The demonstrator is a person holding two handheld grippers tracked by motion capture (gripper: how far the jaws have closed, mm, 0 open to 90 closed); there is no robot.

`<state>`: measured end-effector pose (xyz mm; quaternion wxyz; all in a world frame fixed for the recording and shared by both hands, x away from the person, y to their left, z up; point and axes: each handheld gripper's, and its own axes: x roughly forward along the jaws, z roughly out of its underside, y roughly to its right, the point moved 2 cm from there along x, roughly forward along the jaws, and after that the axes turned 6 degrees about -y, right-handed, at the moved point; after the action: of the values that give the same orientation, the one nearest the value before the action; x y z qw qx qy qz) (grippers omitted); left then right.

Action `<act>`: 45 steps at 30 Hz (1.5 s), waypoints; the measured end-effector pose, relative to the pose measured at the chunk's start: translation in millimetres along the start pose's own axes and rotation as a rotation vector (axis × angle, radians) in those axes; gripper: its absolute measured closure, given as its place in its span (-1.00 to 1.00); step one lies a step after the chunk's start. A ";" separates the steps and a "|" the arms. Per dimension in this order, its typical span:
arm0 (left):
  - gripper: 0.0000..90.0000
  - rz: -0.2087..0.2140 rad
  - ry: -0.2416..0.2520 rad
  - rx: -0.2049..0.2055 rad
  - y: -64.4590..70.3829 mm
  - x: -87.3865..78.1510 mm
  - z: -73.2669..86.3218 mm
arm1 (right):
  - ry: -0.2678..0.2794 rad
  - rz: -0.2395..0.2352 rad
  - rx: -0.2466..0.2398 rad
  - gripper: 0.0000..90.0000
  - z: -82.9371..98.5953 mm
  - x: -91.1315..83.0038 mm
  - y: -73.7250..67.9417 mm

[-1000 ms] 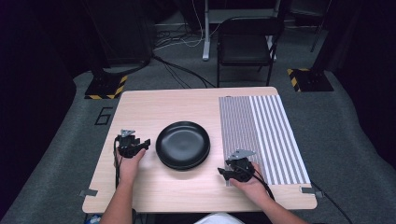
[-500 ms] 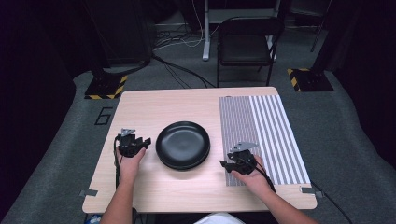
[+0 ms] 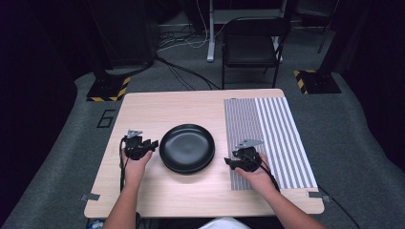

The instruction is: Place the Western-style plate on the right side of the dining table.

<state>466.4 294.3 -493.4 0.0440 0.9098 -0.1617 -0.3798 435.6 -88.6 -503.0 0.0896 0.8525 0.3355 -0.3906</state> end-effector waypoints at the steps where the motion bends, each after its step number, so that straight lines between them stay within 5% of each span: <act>1: 0.33 0.013 -0.005 0.000 0.5 0.7 0.0 | 0.004 -0.003 0.000 0.12 -1.7 0.4 0.4; 10: 0.48 0.068 -0.030 -0.024 5.2 5.3 0.9 | 0.008 -0.028 0.017 0.10 -13.2 9.5 -3.6; 20: 0.67 0.139 -0.046 -0.102 5.3 5.7 1.0 | 0.024 -0.052 0.066 0.11 -21.5 16.0 -5.0; 38: 0.79 0.166 -0.080 -0.154 2.5 6.8 4.0 | 0.039 -0.085 0.122 0.10 -38.3 25.3 -6.0; 45: 0.80 0.157 -0.081 -0.134 4.5 6.3 4.5 | 0.036 -0.094 0.133 0.08 -47.7 31.8 -6.6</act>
<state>466.2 288.2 -499.9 0.1276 0.8732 -0.2086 -0.4214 475.2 -47.8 -493.0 0.0083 0.8469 0.3499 -0.4004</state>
